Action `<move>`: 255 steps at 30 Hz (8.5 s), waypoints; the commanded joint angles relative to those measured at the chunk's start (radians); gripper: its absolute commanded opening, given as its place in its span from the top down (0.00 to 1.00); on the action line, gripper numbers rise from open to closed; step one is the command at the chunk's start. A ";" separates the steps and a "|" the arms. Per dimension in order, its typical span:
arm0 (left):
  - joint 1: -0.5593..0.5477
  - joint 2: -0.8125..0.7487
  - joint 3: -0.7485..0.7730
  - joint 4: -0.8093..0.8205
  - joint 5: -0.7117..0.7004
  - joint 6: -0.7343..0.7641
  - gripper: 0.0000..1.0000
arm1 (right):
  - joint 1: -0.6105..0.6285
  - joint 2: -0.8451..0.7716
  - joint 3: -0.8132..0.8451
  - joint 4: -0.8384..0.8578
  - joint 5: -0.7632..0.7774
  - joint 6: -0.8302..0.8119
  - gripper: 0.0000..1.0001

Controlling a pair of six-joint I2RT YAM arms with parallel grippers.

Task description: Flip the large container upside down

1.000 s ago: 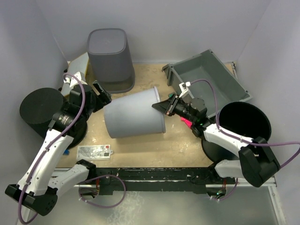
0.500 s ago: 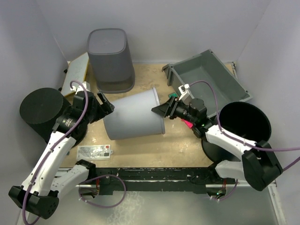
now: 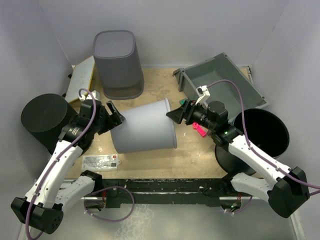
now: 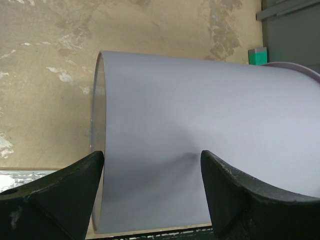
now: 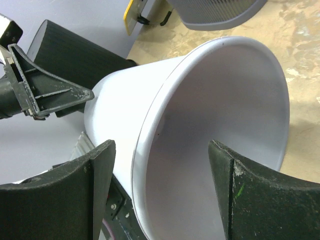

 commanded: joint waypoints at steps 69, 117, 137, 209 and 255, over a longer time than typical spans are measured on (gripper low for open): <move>0.037 0.009 0.211 0.373 0.304 -0.093 0.24 | 0.096 0.622 -0.060 0.769 -0.137 0.455 1.00; 0.037 -0.018 0.303 0.266 0.257 0.094 0.23 | 0.206 0.692 0.274 0.292 -0.009 0.086 0.33; 0.037 -0.052 0.282 0.230 0.291 0.135 0.23 | 0.041 0.568 0.234 0.145 0.120 -0.023 0.30; -0.530 0.394 0.311 0.491 -0.052 0.213 0.23 | 0.001 -0.312 0.354 -1.201 0.999 -0.071 0.54; -0.527 0.079 0.259 0.449 -0.263 0.010 0.22 | 0.002 -0.021 0.889 -0.532 0.198 -0.250 1.00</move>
